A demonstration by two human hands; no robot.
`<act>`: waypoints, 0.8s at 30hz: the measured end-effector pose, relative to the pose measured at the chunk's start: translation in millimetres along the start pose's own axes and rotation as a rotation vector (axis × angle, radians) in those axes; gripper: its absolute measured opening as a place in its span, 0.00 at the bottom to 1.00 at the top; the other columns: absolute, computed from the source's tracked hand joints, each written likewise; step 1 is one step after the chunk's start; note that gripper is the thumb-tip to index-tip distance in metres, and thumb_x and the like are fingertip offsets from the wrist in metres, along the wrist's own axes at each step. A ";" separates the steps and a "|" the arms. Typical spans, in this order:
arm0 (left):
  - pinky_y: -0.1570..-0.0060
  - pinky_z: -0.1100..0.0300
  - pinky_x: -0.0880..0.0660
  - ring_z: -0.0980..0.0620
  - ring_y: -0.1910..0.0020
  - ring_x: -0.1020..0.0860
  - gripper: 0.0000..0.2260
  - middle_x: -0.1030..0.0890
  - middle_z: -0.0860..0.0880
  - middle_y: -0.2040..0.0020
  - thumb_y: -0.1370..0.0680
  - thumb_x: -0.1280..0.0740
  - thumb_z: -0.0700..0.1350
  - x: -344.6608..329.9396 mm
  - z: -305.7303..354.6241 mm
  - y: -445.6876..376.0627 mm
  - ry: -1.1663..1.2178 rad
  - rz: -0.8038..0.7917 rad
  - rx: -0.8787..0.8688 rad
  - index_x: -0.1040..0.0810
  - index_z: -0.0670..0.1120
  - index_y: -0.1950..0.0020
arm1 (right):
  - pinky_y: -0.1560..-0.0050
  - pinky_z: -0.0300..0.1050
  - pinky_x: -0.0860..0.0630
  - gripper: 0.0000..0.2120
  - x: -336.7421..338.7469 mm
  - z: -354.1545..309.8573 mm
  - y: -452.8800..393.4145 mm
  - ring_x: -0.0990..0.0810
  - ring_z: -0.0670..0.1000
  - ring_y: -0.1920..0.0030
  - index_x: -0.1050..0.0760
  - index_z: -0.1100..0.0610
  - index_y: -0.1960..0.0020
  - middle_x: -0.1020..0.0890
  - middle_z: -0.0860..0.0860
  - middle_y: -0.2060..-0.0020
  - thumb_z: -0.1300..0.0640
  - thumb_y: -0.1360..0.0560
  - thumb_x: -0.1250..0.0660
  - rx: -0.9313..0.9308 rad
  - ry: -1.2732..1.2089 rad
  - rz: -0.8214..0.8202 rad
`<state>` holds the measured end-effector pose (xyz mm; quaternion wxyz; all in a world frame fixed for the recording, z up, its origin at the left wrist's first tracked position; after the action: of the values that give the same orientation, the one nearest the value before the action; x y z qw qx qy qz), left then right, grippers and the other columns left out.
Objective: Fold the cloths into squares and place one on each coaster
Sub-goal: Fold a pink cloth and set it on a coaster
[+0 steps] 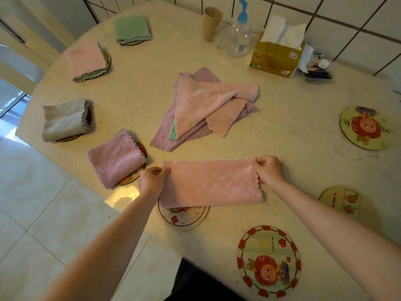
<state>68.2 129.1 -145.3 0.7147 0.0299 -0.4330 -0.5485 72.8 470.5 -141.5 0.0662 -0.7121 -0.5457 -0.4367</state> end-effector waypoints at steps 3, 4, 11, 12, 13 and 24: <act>0.60 0.54 0.27 0.48 0.62 0.25 0.12 0.20 0.49 0.63 0.26 0.31 0.55 2.3 2.2 0.5 -0.051 0.035 -0.008 0.19 0.48 0.61 | 0.57 0.52 0.20 0.11 3.0 0.1 -0.1 0.19 0.57 0.61 0.21 0.62 0.59 0.17 0.57 0.63 0.54 0.25 0.33 -0.006 0.000 -0.001; 0.60 0.54 0.27 0.48 0.61 0.24 0.12 0.19 0.48 0.60 0.25 0.32 0.55 4.9 3.4 3.7 -0.084 0.068 -0.021 0.19 0.47 0.59 | 0.57 0.54 0.20 0.08 4.8 0.8 -0.7 0.18 0.56 0.61 0.22 0.59 0.59 0.17 0.55 0.63 0.54 0.26 0.32 -0.010 -0.024 -0.001; 0.34 0.49 0.33 0.46 0.34 0.32 0.16 0.27 0.46 0.34 0.20 0.40 0.46 -10.9 5.1 87.3 -0.467 0.091 -0.907 0.27 0.45 0.33 | 0.33 0.43 0.33 0.14 19.6 -16.0 74.6 0.29 0.51 0.34 0.30 0.59 0.35 0.27 0.52 0.36 0.60 0.20 0.44 0.562 0.332 -0.145; 0.31 0.48 0.35 0.46 0.31 0.33 0.18 0.28 0.47 0.32 0.20 0.42 0.48 -21.8 -2.3 103.1 -0.520 -0.015 -1.023 0.28 0.45 0.31 | 0.29 0.42 0.39 0.17 10.9 -12.6 93.1 0.34 0.51 0.30 0.32 0.58 0.31 0.30 0.51 0.32 0.61 0.20 0.44 0.666 0.395 -0.240; 0.28 0.47 0.39 0.46 0.27 0.36 0.20 0.30 0.47 0.28 0.19 0.45 0.50 -33.6 -11.7 116.1 -0.590 -0.128 -1.086 0.31 0.47 0.28 | 0.27 0.44 0.42 0.20 1.5 -7.7 109.8 0.36 0.51 0.28 0.36 0.58 0.29 0.32 0.52 0.30 0.62 0.21 0.44 0.770 0.473 -0.299; 0.28 0.48 0.62 0.47 0.23 0.60 0.29 0.57 0.57 0.22 0.20 0.53 0.60 -40.3 -67.4 118.9 -1.004 -0.289 -0.908 0.57 0.54 0.22 | 0.30 0.52 0.39 0.35 -12.5 55.1 118.9 0.37 0.52 0.27 0.39 0.59 0.27 0.36 0.53 0.27 0.71 0.34 0.41 1.108 0.923 -0.306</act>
<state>201.3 179.8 -149.3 0.2895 -0.4724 -0.4304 -0.7126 202.1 445.9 -138.4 0.5774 -0.2340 -0.6963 -0.3565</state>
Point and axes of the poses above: each hand's wrist, its own y-axis away from the middle knuckle, its own x-axis out of the back of the hand, z = x × y, the point moved 3 cm from there along -y, towards the middle knuckle
